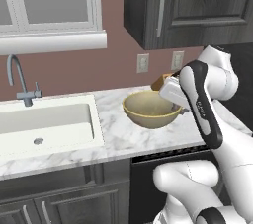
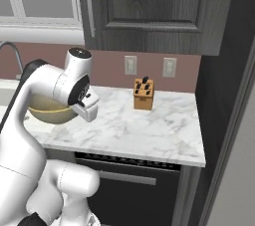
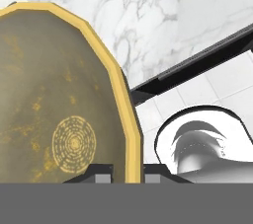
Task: Pick the cup and bowl from the counter and place them on the counter next to the sink.
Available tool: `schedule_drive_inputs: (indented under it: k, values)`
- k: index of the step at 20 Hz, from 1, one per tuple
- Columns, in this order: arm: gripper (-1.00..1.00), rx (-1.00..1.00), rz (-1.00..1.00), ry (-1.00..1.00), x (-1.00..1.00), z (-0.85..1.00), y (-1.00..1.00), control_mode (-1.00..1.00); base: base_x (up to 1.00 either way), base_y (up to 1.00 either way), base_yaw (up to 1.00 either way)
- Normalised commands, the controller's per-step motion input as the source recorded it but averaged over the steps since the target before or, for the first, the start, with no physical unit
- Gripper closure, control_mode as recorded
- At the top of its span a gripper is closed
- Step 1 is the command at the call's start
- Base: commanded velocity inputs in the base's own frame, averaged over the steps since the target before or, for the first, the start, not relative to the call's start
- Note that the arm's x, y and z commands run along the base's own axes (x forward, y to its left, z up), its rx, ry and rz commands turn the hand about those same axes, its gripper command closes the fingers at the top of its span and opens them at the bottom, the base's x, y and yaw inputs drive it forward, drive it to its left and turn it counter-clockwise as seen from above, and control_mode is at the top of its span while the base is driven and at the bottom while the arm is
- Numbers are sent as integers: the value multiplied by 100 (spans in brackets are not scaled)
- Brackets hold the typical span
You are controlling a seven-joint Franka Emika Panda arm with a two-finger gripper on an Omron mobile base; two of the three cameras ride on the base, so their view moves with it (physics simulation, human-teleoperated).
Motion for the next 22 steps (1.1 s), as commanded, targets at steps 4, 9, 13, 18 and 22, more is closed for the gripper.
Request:
schedule_drive_inputs:
  k: [4,9,13,18,22]
  values:
    - [100,0,0,0,0,-1,0,-100,0,0,0]
    - [100,0,0,0,9,-29,23,-100,0,0,0]
    - [100,0,-2,0,15,-29,31,-100,0,0,0]
    - [100,0,-2,0,19,-22,19,-100,0,0,0]
    - [100,0,-2,0,43,-21,5,-100,0,0,0]
